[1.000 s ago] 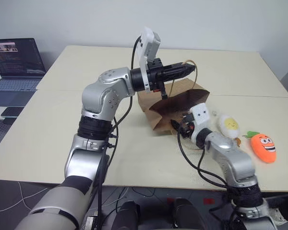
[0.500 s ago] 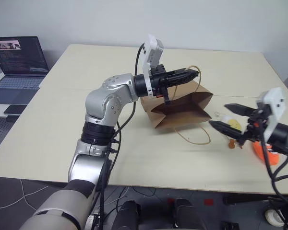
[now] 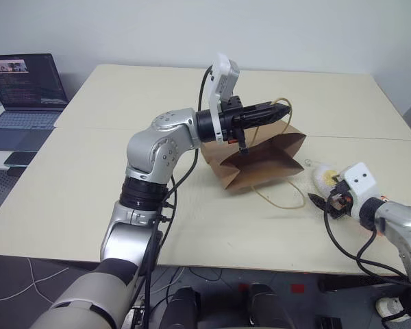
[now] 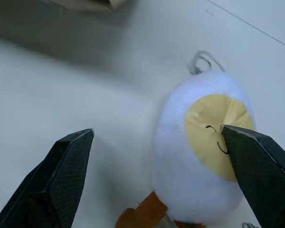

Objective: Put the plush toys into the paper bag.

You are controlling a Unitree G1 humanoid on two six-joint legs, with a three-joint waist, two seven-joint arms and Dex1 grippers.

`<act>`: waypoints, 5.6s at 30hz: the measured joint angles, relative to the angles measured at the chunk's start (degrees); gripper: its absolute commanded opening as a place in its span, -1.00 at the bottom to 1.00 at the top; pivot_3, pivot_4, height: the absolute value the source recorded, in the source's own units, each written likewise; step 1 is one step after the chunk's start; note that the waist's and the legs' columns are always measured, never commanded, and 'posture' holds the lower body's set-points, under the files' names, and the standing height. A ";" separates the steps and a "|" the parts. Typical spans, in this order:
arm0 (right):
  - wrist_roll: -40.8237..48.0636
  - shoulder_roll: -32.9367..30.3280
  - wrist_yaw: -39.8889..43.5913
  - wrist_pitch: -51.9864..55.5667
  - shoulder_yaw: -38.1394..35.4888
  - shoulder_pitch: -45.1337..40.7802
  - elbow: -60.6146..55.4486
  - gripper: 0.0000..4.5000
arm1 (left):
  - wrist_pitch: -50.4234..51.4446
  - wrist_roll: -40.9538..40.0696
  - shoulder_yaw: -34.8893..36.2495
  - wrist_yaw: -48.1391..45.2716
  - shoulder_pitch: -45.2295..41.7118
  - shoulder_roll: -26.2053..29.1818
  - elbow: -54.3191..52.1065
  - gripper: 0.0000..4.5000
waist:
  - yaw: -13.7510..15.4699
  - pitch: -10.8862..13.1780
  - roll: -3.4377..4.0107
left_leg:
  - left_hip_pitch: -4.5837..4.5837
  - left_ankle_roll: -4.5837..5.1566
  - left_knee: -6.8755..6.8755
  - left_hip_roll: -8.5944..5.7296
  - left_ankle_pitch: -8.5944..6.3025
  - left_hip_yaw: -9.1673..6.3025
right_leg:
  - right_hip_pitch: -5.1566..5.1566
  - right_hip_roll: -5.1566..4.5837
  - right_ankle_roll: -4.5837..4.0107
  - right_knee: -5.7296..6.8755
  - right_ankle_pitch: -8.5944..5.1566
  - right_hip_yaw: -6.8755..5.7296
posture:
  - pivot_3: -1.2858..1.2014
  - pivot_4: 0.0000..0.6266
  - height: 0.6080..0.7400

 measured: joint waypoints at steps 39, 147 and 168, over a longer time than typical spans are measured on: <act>31.53 -6.95 2.34 28.41 -3.95 -15.50 -25.18 -0.99 | -0.13 -0.42 -0.56 -0.01 0.71 0.60 -0.78 -1.00 | 0.01 0.00 0.04 | -0.12 0.01 0.03 0.02 0.00 -0.18 | -0.01 0.01 0.00 -0.02 0.00 -0.11 | 0.03 -0.52 1.00; 39.54 -11.13 10.66 27.74 -26.82 5.50 -24.70 -0.97 | 0.94 -3.11 -2.62 7.67 8.47 -5.41 -5.72 -1.00 | 0.25 -0.07 0.12 | 0.05 0.00 0.06 -0.01 0.02 0.20 | 0.21 0.21 0.01 -0.04 0.00 0.11 | 0.03 -0.52 1.00; 35.97 9.09 -17.52 33.69 -4.31 -12.94 -16.27 -0.97 | 3.22 -5.02 -1.77 7.71 7.43 -4.34 -6.35 -1.00 | 0.08 -0.07 0.11 | -0.09 0.00 0.03 0.02 0.02 -0.15 | 0.01 0.15 0.00 -0.01 0.00 0.07 | 0.03 -0.52 1.00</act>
